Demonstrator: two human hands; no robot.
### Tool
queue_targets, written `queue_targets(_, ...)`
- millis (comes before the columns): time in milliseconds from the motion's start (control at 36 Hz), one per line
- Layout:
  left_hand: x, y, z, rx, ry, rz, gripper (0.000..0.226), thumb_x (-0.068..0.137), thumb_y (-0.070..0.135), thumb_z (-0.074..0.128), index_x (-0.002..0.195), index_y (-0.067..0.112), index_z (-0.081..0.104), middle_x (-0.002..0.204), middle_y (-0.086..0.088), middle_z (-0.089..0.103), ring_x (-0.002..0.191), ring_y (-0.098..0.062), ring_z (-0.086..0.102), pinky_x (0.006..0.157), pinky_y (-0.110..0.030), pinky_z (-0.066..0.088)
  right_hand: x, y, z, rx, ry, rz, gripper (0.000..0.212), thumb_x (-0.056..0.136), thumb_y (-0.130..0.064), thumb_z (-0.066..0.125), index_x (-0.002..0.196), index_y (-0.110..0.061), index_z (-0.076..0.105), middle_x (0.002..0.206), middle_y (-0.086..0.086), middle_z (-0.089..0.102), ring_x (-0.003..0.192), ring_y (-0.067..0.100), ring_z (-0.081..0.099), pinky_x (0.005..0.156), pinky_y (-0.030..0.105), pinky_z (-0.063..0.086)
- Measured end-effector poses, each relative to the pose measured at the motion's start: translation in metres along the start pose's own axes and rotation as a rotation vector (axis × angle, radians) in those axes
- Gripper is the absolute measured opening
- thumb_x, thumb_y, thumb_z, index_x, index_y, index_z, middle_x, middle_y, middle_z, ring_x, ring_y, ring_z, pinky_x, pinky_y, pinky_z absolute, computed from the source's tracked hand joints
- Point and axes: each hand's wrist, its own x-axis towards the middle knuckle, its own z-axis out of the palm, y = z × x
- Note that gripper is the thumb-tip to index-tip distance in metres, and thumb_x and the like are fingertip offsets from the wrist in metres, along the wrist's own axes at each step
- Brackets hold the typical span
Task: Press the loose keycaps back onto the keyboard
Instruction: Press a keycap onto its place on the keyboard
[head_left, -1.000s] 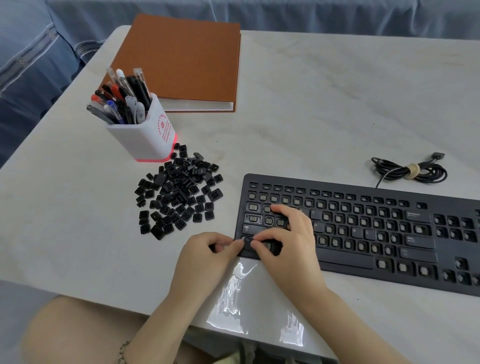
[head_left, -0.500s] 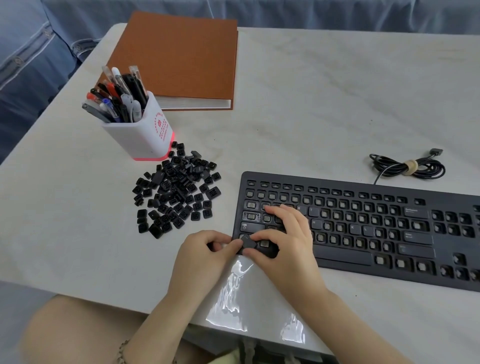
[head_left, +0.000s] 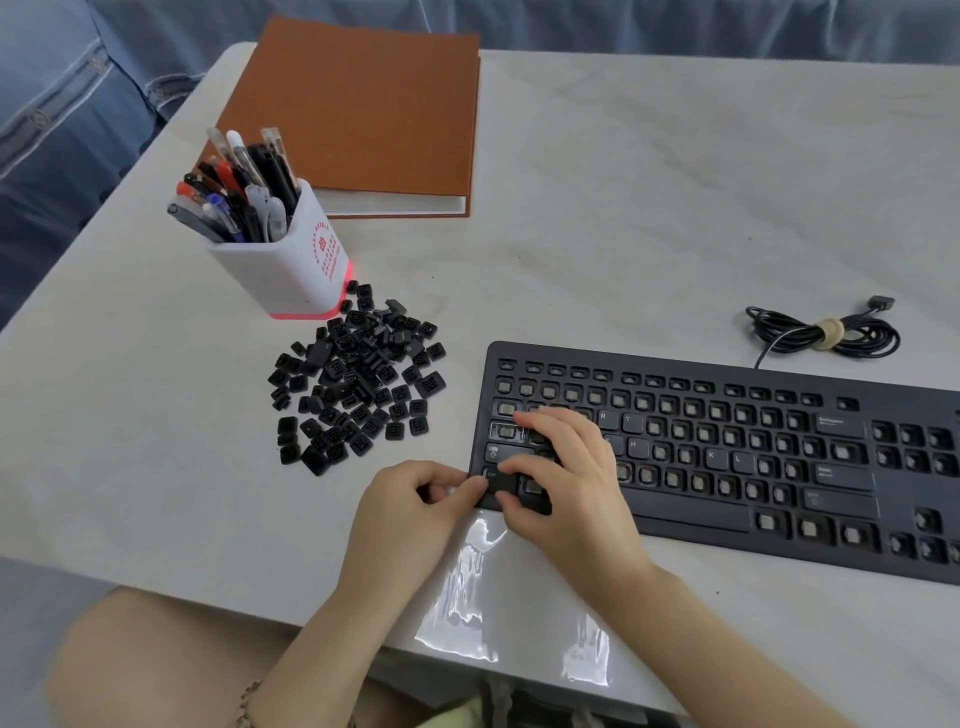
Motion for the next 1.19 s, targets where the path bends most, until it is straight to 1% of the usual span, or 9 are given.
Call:
queue_targets(83, 0.0, 0.001, -0.001, -0.005, -0.012, -0.009, 0.012, 0.083, 0.025, 0.07, 0.072, 0.022, 0.074, 0.046, 0.013, 0.045, 0.048, -0.001, 0.044, 0.049, -0.011, 0.034, 0.0, 0.001, 0.0, 0.007, 0.001, -0.003, 0.019, 0.075, -0.03, 0.058, 0.081, -0.016, 0.069, 0.117, 0.003, 0.06, 0.118, 0.021, 0.044, 0.099, 0.031, 0.03)
queue_targets(194, -0.003, 0.004, -0.002, -0.022, 0.004, 0.003, 0.021, 0.087, 0.025, 0.065, 0.067, 0.028, 0.071, 0.066, -0.007, 0.064, 0.058, -0.006, 0.052, 0.054, -0.012, 0.037, 0.002, 0.001, 0.0, -0.003, -0.012, 0.014, 0.021, 0.074, -0.032, 0.057, 0.083, -0.017, 0.07, 0.117, 0.002, 0.06, 0.117, 0.021, 0.044, 0.096, 0.032, 0.032)
queue_targets(306, -0.004, 0.004, -0.002, -0.015, 0.013, 0.005, 0.027, 0.087, 0.024, 0.065, 0.063, 0.036, 0.066, 0.072, -0.002, 0.068, 0.071, -0.008, 0.058, 0.06, -0.015, 0.041, 0.002, 0.003, -0.001, 0.0, -0.027, 0.004, 0.019, 0.077, -0.03, 0.057, 0.082, -0.017, 0.069, 0.117, 0.003, 0.059, 0.117, 0.021, 0.044, 0.096, 0.032, 0.034)
queue_targets(583, -0.004, 0.003, -0.001, -0.019, 0.022, 0.014, 0.024, 0.086, 0.025, 0.066, 0.064, 0.034, 0.067, 0.075, -0.007, 0.068, 0.071, -0.012, 0.057, 0.06, -0.017, 0.042, 0.003, 0.0, -0.007, -0.01, -0.057, 0.014, 0.025, 0.081, -0.034, 0.055, 0.083, -0.018, 0.075, 0.117, 0.006, 0.061, 0.115, 0.023, 0.046, 0.094, 0.041, 0.042)
queue_targets(667, -0.003, 0.003, -0.001, -0.034, 0.017, -0.009, 0.018, 0.084, 0.028, 0.069, 0.066, 0.029, 0.071, 0.063, -0.001, 0.063, 0.062, -0.01, 0.056, 0.056, -0.014, 0.04, 0.002, -0.003, -0.008, -0.027, -0.04, 0.03, 0.02, 0.079, -0.031, 0.062, 0.084, -0.017, 0.076, 0.114, 0.005, 0.062, 0.113, 0.022, 0.048, 0.091, 0.04, 0.043)
queue_targets(778, 0.0, 0.003, 0.002, -0.037, 0.01, -0.045, 0.018, 0.078, 0.036, 0.072, 0.067, 0.022, 0.073, 0.046, 0.012, 0.043, 0.048, -0.003, 0.043, 0.049, -0.014, 0.033, 0.006, -0.011, -0.009, 0.039, -0.017, 0.138, 0.011, 0.069, -0.026, 0.07, 0.075, -0.019, 0.076, 0.111, 0.003, 0.062, 0.11, 0.016, 0.045, 0.09, 0.038, 0.042)
queue_targets(861, 0.003, 0.003, 0.002, -0.02, 0.012, -0.049, 0.018, 0.078, 0.035, 0.073, 0.067, 0.02, 0.073, 0.044, 0.013, 0.041, 0.046, -0.004, 0.041, 0.047, -0.014, 0.03, 0.01, -0.013, -0.011, 0.065, -0.041, 0.185, 0.01, 0.068, -0.026, 0.07, 0.072, -0.019, 0.075, 0.111, 0.003, 0.061, 0.11, 0.013, 0.042, 0.093, 0.031, 0.036)
queue_targets(1000, 0.004, 0.003, 0.002, -0.011, 0.01, -0.057, 0.017, 0.077, 0.033, 0.075, 0.066, 0.019, 0.072, 0.042, 0.015, 0.041, 0.044, -0.002, 0.041, 0.045, -0.012, 0.031, 0.012, -0.01, -0.016, 0.125, -0.085, 0.281, 0.008, 0.067, -0.01, 0.08, 0.068, -0.017, 0.075, 0.112, 0.001, 0.06, 0.107, -0.005, 0.031, 0.097, 0.001, 0.018)
queue_targets(1194, 0.007, 0.005, 0.004, 0.033, 0.017, -0.073, 0.018, 0.081, 0.024, 0.073, 0.066, 0.016, 0.072, 0.036, 0.016, 0.041, 0.04, -0.001, 0.041, 0.043, -0.011, 0.031, 0.02, -0.017, -0.022, 0.126, -0.183, 0.346, 0.002, 0.075, -0.016, 0.076, 0.076, -0.015, 0.076, 0.112, -0.011, 0.045, 0.109, -0.002, 0.025, 0.089, -0.006, 0.008)
